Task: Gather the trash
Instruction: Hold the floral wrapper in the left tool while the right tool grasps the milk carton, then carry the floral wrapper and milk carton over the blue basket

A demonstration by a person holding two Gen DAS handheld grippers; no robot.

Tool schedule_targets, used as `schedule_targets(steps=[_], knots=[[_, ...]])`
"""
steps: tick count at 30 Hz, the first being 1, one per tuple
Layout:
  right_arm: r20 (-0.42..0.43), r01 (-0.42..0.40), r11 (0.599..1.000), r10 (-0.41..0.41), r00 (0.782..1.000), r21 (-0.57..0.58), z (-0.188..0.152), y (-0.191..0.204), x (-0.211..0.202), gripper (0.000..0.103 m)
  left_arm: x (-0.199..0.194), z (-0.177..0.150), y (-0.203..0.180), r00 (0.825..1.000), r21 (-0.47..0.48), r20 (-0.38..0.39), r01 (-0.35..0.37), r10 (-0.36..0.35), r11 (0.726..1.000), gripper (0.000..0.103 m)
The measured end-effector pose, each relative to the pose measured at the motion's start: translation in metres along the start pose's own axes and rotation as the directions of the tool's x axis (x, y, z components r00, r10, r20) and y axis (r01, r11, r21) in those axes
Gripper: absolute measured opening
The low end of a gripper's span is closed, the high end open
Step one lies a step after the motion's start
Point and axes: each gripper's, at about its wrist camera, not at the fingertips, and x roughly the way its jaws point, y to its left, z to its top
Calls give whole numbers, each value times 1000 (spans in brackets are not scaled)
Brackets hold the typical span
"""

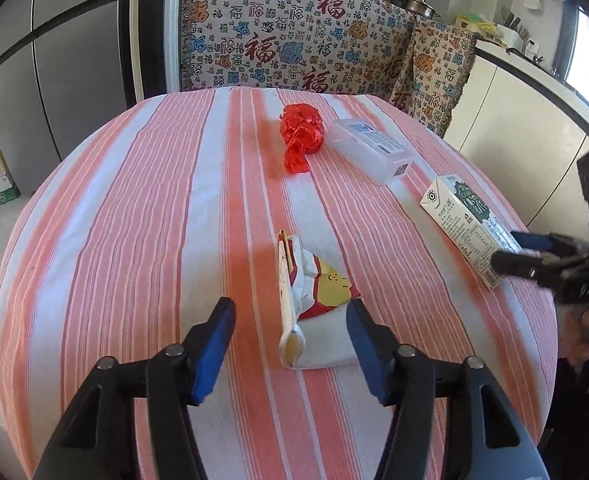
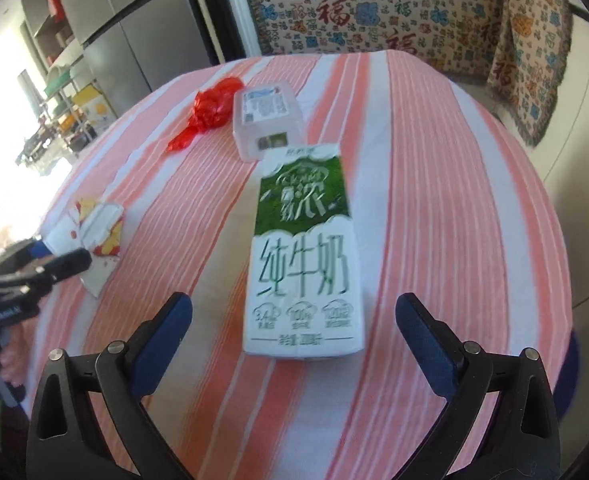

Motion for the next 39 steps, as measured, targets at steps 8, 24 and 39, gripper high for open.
schedule_targets(steps=[8, 24, 39], knots=[[-200, 29, 996, -45, 979, -82, 38, 20, 22, 91, -4, 5, -3, 1000, -5, 0, -8, 8, 1000, 10], [-56, -10, 1000, 9, 998, -18, 7, -20, -65, 49, -48, 15, -75, 992, 31, 71, 107, -109, 994, 9], [-35, 200, 946, -198, 980, 256, -67, -225, -138, 50, -1, 38, -305, 919, 256, -45, 389, -391, 885, 9]])
